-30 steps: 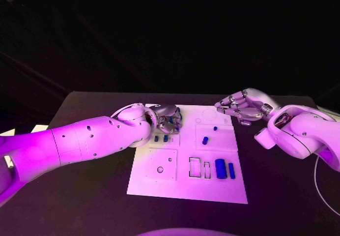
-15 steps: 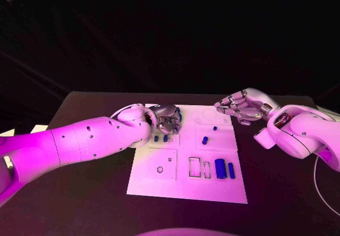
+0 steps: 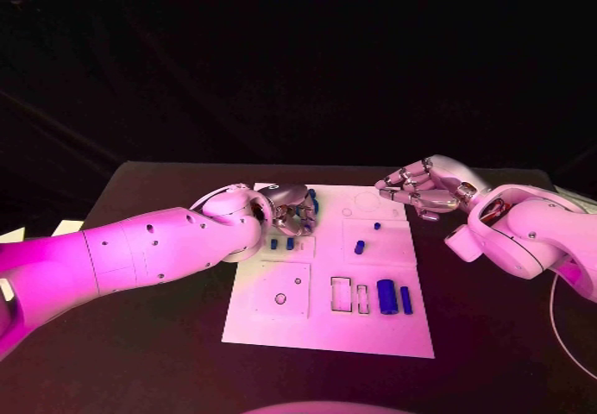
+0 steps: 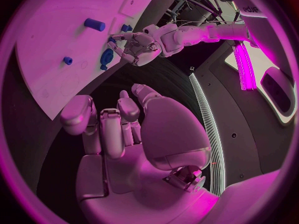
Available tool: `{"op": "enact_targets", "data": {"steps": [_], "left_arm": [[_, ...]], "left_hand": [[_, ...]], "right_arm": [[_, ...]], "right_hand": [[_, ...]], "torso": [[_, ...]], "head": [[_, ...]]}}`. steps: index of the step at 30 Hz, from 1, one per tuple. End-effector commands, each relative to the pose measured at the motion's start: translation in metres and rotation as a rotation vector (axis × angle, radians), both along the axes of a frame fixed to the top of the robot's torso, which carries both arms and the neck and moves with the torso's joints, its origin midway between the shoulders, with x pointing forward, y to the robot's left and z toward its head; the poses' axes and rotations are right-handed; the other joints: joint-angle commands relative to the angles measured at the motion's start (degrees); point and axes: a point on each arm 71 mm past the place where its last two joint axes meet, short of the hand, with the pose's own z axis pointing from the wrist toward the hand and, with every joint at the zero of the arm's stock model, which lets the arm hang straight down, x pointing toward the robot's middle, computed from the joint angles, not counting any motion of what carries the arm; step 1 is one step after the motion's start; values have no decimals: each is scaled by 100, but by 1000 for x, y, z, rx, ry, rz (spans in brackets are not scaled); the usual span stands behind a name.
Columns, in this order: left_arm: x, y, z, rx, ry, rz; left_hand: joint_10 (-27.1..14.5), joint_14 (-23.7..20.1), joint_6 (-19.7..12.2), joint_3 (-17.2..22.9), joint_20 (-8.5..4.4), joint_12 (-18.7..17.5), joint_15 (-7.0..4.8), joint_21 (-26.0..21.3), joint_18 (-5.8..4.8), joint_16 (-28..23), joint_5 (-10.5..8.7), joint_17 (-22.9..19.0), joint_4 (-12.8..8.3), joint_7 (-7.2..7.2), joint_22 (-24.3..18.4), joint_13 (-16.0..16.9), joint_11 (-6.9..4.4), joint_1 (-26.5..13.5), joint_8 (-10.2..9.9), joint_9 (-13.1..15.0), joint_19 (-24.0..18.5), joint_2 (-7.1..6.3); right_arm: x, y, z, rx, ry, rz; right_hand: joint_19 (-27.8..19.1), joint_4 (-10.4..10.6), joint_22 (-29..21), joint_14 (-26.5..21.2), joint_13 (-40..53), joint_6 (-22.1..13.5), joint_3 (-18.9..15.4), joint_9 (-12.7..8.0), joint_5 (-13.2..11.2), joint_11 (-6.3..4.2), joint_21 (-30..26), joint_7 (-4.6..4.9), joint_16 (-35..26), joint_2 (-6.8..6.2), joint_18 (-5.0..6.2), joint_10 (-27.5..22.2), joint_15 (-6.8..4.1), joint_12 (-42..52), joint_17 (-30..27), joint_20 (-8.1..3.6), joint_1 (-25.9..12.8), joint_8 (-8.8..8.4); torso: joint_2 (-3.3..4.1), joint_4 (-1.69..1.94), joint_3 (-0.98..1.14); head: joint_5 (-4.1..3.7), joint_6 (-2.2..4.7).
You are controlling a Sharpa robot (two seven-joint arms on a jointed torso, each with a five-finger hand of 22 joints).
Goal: Assemble the parts on the task board
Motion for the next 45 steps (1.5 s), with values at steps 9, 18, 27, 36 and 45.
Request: {"op": "enact_targets", "data": {"steps": [9, 18, 27, 36, 45], "left_arm": [[-4, 9, 21, -53, -15, -1], [-4, 27, 27, -67, 12, 36], [-4, 40, 25, -58, 57, 59], [0, 45, 20, -36, 92, 70], [1, 46, 15, -18, 110, 78]], "left_hand": [[186, 216, 28, 86, -38, -48, -7, 18, -77, 26, 32, -18, -47, 26, 190, 58, -126, -64, -42, -9, 74, -48], [195, 214, 40, 98, -35, -63, -5, 13, -77, 23, 33, -24, -54, 29, 192, 65, -124, -86, -53, -9, 70, -52], [187, 209, 30, 111, -29, -97, 3, 4, -75, 19, 26, -34, -61, 40, 195, 72, -115, -125, -85, -15, 61, -59], [183, 207, 27, 117, -27, -107, 5, 6, -76, 18, 24, -37, -64, 42, 199, 74, -112, -132, -95, -16, 59, -58], [184, 205, 29, 118, -25, -114, 7, -7, -74, 17, 18, -38, -65, 44, 194, 77, -111, -142, -100, -16, 54, -58]], "right_arm": [[-1, 1, 0, -1, -10, 10], [-1, 1, 0, -1, -10, 9], [0, 1, 0, -1, -10, 9], [-1, 1, 1, -1, -10, 10], [-1, 1, 1, 0, -11, 10]], "right_hand": [[-16, -12, 0, 361, 5, -42, 32, -7, 38, 8, -27, 5, -27, -20, 95, -40, -44, -2, 392, -3, 53, 33], [-16, -12, 0, 361, 5, -42, 32, -7, 38, 8, -27, 5, -27, -20, 95, -40, -44, -2, 392, -3, 53, 33], [-16, -12, 0, 361, 5, -42, 32, -7, 38, 8, -27, 5, -27, -20, 95, -40, -44, -2, 392, -3, 53, 33], [-16, -12, 0, 361, 5, -42, 32, -7, 38, 8, -27, 5, -27, -20, 95, -40, -44, -2, 392, -3, 53, 33], [-14, -9, -1, 361, 2, -45, 45, -7, 48, 10, -28, 7, -33, -29, 95, -40, -43, -1, 385, -3, 46, 33]], "torso": [[-7, 2, 3], [-1, 1, 3], [1, 4, -1], [1, 5, 4], [-2, -4, 5]], "head": [[7, 22], [-4, 29], [-37, 13], [15, 25], [29, 18]]}}
